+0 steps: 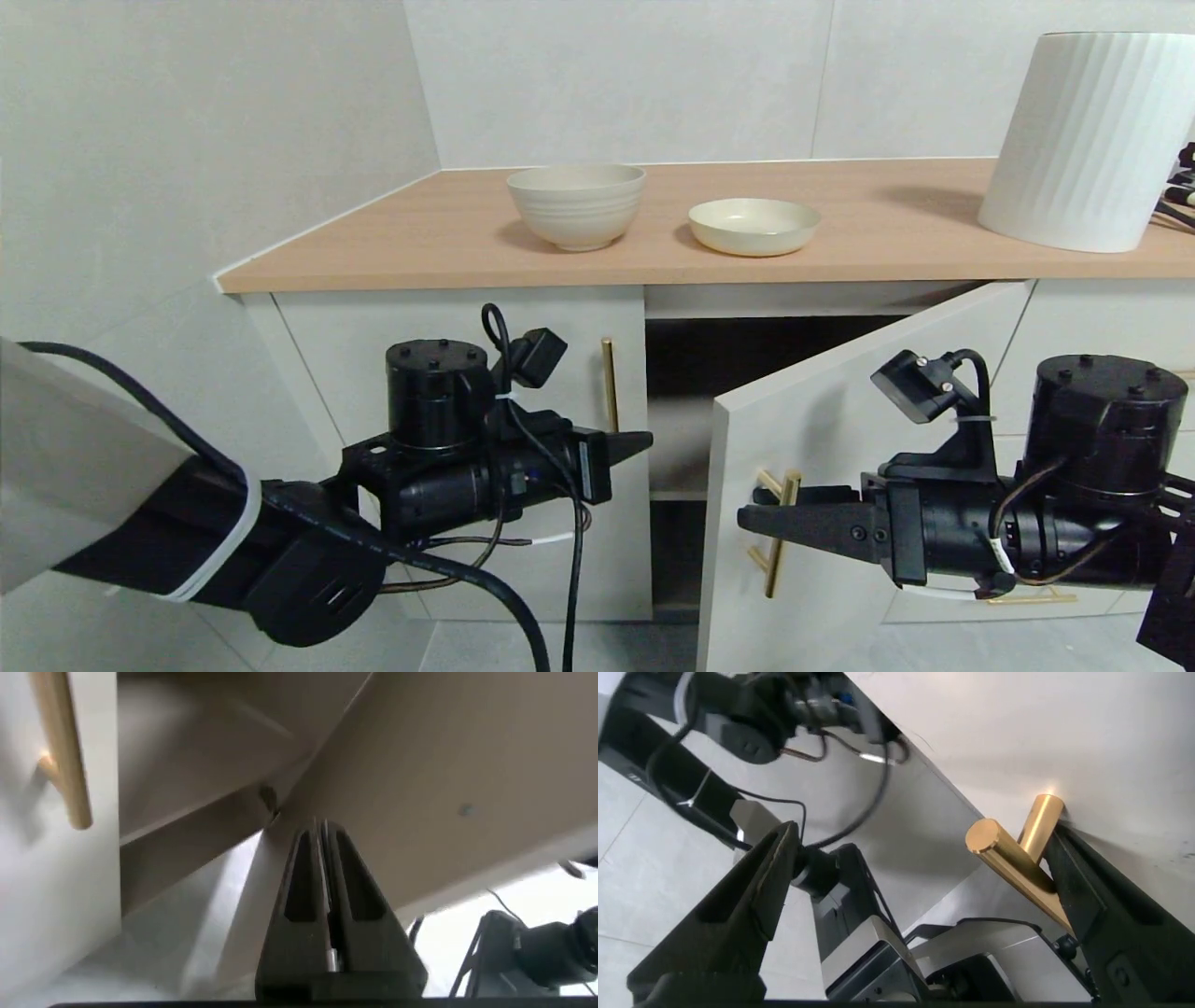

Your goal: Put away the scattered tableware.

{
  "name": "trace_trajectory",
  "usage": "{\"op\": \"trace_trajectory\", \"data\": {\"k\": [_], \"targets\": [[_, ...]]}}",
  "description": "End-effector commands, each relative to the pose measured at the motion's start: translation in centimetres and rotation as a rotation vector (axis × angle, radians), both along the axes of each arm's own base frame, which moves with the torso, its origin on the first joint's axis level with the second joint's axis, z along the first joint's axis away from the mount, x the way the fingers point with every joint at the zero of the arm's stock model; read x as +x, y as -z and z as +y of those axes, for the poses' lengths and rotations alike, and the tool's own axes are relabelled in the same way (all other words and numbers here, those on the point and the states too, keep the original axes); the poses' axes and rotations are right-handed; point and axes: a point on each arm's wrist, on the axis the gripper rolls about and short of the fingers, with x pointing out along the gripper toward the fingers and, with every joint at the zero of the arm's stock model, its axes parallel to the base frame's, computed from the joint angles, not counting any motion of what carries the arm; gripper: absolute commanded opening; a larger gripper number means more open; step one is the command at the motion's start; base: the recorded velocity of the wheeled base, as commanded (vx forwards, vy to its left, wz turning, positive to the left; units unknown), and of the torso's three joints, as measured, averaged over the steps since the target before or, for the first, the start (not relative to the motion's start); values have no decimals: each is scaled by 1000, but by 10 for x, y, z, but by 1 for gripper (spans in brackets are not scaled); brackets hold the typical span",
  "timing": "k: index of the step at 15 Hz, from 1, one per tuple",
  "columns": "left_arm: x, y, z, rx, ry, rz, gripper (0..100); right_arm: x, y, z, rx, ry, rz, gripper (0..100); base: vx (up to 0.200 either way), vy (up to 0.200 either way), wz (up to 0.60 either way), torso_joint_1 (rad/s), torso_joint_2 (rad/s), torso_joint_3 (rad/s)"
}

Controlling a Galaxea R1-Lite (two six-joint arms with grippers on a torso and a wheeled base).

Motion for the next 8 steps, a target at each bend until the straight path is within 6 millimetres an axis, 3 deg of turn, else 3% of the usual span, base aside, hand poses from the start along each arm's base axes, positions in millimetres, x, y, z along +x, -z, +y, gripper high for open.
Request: {"op": "trace_trajectory", "data": {"k": [1,8], "targets": [[7,24,-13,31,17,56,0,1,2,1,-7,2,9,100,0,0,0,0,0,0],[0,58,-58,-41,105,-65,0,-2,3,-1,-17,9,-14,100,0,0,0,0,0,0]]}}
